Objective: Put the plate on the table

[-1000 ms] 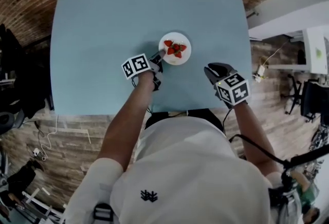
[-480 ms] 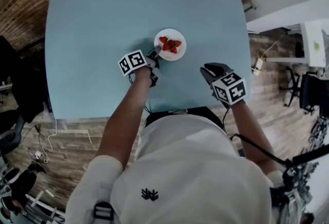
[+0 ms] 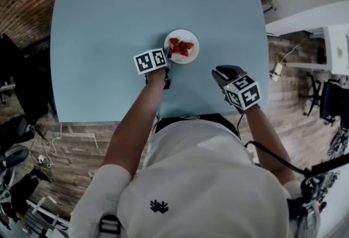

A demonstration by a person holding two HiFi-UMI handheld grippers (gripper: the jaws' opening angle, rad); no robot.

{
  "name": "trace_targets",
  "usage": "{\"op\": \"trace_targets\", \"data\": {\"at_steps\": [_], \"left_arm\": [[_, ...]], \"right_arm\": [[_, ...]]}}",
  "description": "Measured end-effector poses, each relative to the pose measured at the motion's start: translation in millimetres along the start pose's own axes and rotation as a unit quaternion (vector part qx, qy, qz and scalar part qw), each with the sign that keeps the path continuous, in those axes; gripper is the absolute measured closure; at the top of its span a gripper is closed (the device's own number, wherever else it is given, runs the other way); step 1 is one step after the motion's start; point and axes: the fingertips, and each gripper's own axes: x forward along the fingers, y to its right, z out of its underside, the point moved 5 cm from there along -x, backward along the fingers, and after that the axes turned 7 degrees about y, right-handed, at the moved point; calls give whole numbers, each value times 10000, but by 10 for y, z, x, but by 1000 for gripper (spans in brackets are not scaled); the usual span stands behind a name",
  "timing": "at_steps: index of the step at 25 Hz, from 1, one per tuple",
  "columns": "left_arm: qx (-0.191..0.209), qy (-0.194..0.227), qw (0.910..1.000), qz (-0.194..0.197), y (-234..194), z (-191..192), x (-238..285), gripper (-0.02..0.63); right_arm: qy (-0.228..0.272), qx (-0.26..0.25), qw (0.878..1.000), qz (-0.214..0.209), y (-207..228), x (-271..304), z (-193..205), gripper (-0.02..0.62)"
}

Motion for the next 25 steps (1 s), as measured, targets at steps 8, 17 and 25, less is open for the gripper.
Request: {"op": "trace_targets", "data": {"at_steps": [8,17,25], "left_arm": [[710,53,9962,-512,51,7,-126,543],[1236,347,9896,-651,309,39,-521,544],[1768,679,9811,-384,867,196,-1004,545]], "right_arm": [[60,-34,9999,-126,94,-54,75,520],[328,-134,9988,-338,194,-178,167,520],[660,-469,9948,-613,281,-475,194,520]]}}
